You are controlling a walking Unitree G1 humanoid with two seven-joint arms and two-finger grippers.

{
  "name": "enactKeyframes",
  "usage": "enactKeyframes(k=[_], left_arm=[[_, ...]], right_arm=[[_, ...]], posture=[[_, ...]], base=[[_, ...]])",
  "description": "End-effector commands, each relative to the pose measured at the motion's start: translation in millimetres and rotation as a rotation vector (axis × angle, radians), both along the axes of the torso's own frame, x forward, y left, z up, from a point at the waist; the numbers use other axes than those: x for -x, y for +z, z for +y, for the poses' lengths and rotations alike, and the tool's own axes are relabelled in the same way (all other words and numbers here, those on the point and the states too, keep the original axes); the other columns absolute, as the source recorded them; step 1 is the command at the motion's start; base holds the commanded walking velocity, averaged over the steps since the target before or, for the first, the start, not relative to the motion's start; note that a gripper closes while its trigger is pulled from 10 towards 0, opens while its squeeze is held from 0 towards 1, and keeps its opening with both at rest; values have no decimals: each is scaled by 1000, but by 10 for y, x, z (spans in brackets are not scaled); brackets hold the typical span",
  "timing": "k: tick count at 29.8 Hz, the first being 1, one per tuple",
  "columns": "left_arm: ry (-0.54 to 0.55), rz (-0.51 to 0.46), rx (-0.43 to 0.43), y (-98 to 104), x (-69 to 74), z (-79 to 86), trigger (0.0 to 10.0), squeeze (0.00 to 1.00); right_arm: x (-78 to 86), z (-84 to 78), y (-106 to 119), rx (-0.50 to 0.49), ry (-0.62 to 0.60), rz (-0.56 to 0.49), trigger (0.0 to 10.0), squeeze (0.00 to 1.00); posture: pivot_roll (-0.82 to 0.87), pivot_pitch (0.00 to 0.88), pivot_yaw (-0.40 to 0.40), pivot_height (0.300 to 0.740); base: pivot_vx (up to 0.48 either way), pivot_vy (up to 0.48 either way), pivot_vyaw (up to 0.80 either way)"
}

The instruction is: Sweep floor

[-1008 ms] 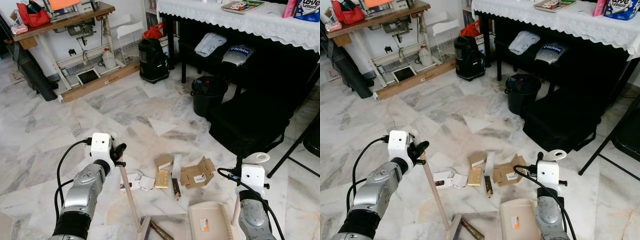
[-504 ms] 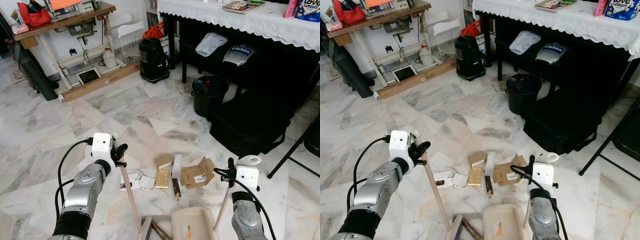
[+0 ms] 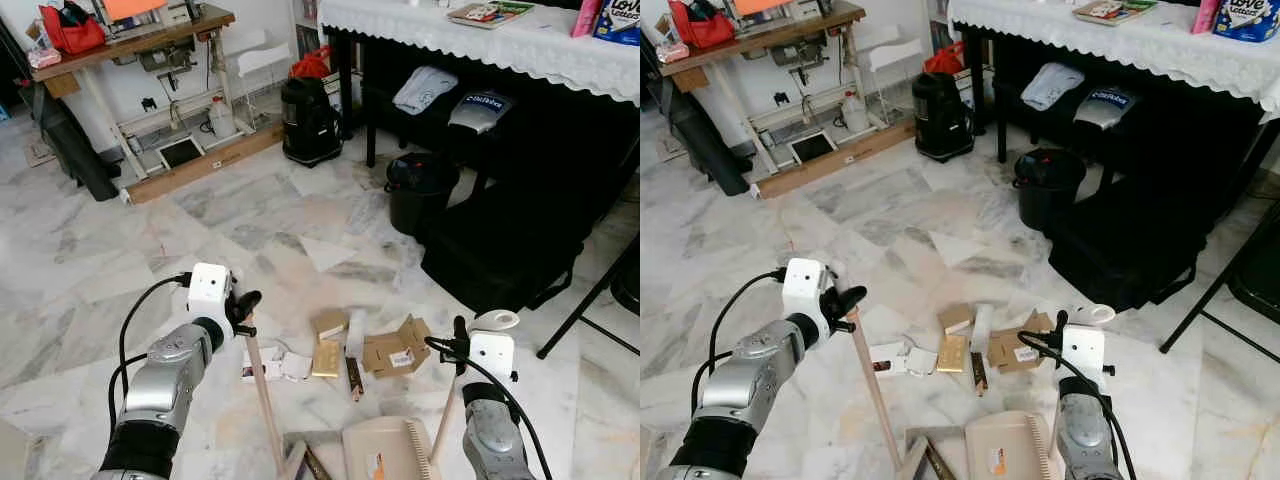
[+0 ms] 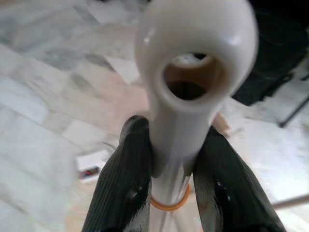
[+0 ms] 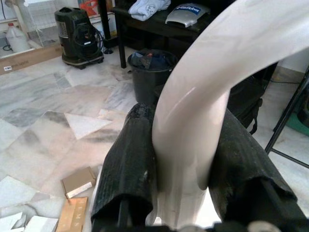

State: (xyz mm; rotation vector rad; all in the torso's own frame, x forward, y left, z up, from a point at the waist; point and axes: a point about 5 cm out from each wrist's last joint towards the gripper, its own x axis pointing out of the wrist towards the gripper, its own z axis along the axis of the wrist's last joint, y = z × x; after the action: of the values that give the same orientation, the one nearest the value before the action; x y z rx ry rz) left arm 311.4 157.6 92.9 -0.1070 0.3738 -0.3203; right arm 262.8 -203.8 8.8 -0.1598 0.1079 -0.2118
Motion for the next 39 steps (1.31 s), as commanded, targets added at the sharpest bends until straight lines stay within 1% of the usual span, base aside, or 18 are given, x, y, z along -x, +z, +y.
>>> enactKeyframes(k=[1,2,3,4,9,13,20,24,25,27,28,31,32,33,34,36,37,39], left_arm=[[-21,28,79,34,9,-56,10000,0],[-21,28,79,34,9,-56,10000,0],[-12,18,123,63,-16,-89,10000,0],[0,9,134,78,-34,-94,10000,0],[31,-19,158,120,-83,-121,10000,0],[11,0,165,124,-69,-176,10000,0],[-56,35,207,97,-13,-285,10000,0],[-55,30,224,105,-12,-310,10000,0],[-27,-13,242,171,-39,-285,10000,0],[-3,-39,260,215,-57,-262,10000,0],[43,-100,287,309,-89,-199,10000,0],[82,-193,339,469,-110,-113,10000,0],[82,-193,339,469,-110,-113,10000,0],[94,-237,354,542,-111,-72,10000,0],[126,-310,378,666,-109,13,10000,0],[165,-379,401,780,-107,99,10000,0],[165,-379,401,780,-107,99,10000,0],[213,-460,437,921,-107,196,10000,0]], right_arm=[[75,-37,-116,7,-16,81,10000,0],[75,-37,-116,7,-16,81,10000,0],[75,-41,-125,7,-18,91,10000,0],[72,-43,-128,10,-18,96,10000,0],[59,-53,-140,46,-11,125,10000,0],[35,-37,-138,132,27,145,10000,0],[11,6,-145,120,34,158,10000,0],[4,9,-145,118,32,161,10000,0],[2,6,-143,110,24,159,10000,0],[2,4,-144,105,18,160,10000,0],[-1,0,-144,104,17,162,10000,0],[1,-12,-147,89,7,165,10000,0],[1,-12,-147,89,7,165,10000,0],[4,-18,-150,81,1,166,10000,0],[9,-29,-154,64,-10,167,10000,0],[11,-35,-156,61,-11,169,10000,0],[11,-35,-156,61,-11,169,10000,0],[14,-47,-157,56,-12,170,10000,0]], posture=[[10,0,121,740],[10,0,121,740],[9,0,122,740],[7,0,123,740],[11,0,122,740],[11,0,122,740],[16,0,119,740],[15,0,118,740],[15,0,118,740],[15,0,118,740],[15,0,118,740],[15,0,119,740],[15,0,119,740],[15,0,119,740],[16,0,121,740],[16,0,121,740],[16,0,121,740],[18,0,119,740]], base=[[0,0,0],[0,0,0],[0,0,0],[0,0,0],[0,0,0],[0,0,0],[0,0,0],[0,0,0],[0,0,0],[0,0,0],[0,0,0],[0,0,0],[0,0,0],[0,0,0],[0,0,0],[0,0,0],[0,0,0],[0,0,0]])
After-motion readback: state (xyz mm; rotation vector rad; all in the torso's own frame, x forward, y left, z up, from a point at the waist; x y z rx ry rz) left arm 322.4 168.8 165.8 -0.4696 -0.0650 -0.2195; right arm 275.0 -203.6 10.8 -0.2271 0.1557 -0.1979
